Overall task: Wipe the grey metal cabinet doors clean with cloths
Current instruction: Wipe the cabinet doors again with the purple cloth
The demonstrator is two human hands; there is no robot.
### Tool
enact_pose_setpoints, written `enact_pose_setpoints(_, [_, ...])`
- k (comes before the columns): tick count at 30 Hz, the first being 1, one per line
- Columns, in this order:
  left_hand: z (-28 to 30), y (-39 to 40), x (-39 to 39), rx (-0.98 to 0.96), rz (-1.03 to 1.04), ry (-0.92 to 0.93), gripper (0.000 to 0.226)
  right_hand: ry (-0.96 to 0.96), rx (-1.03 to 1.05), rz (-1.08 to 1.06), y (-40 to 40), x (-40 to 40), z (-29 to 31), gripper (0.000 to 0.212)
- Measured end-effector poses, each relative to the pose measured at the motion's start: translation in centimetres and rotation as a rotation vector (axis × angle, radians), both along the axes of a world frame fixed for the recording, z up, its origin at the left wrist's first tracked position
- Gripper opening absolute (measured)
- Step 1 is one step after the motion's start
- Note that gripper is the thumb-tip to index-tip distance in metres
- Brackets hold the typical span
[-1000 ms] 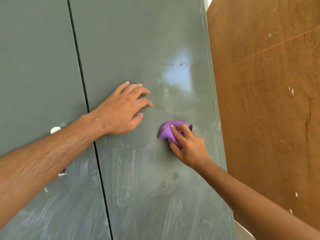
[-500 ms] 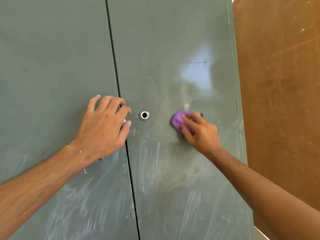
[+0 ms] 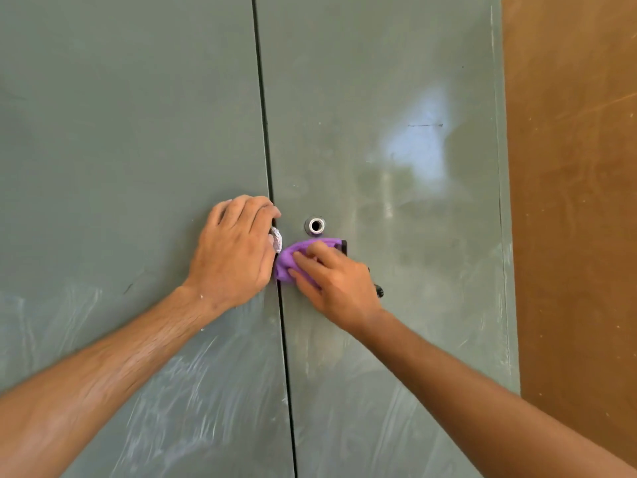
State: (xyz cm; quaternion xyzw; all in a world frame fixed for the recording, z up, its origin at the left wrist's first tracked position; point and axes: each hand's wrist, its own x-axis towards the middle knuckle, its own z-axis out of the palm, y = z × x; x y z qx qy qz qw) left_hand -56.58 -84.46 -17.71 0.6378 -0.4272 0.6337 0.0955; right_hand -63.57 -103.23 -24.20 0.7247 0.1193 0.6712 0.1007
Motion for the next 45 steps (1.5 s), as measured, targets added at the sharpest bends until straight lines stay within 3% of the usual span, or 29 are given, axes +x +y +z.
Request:
enact_pose_setpoints(3, [0.0,0.1,0.1,0.02,0.011,0.01,0.035,0.068,-0.146,0.007,-0.2,-0.2,-1.4,0.02])
enact_pose_setpoints(7, [0.1,0.2,-0.1,0.0,0.034,0.047,0.034,-0.031,0.249,-0.04,1.9,0.1,1.8,0.027])
enact_pose_setpoints(12, [-0.2,1.0,0.1,-0.044,-0.107,0.149,0.03,0.084,-0.084,-0.015,1.3,-0.5,-0.9,0.019])
enact_pose_setpoints(16, [-0.7,1.5,0.5,-0.103,-0.213,0.22,0.031,0.01,0.199,-0.094,2.5,-0.2,2.8,0.026])
enact_pose_setpoints(22, [-1.1,1.7,1.1,-0.19,-0.337,0.26,0.028,0.17,-0.105,-0.075,3.0,-0.1,-3.0,0.014])
enact_pose_setpoints(25, [-1.4,1.7,1.3,-0.228,-0.392,0.263,0.027,0.102,-0.005,-0.147,4.4,0.5,-0.4,0.012])
enact_pose_setpoints(28, [-1.5,1.8,1.4,-0.258,-0.415,0.266,0.026,0.027,0.112,-0.232,6.2,1.9,1.9,0.036])
enact_pose_setpoints(30, [-1.7,1.9,1.6,-0.246,-0.407,0.26,0.025,0.041,0.115,-0.241,6.8,2.2,0.0,0.043])
enact_pose_setpoints(34, [-2.1,2.0,1.5,-0.2,-0.333,0.225,0.025,0.172,-0.099,-0.172,6.5,1.2,-4.7,0.022])
enact_pose_setpoints(36, [-2.2,1.9,1.6,-0.182,-0.293,0.201,0.025,0.152,0.032,-0.115,6.4,1.3,-2.4,0.009])
enact_pose_setpoints(39, [-2.1,2.2,1.4,-0.158,-0.267,0.192,0.026,0.065,0.221,-0.037,7.3,2.0,0.0,0.01])
enact_pose_setpoints(43, [-2.2,3.5,1.6,-0.028,-0.238,0.192,0.029,0.254,-0.142,-0.02,7.1,1.5,-4.8,0.015])
enact_pose_setpoints(45, [-2.5,4.5,1.8,0.013,-0.211,0.188,0.036,0.295,-0.121,-0.037,6.0,0.8,-4.3,0.018])
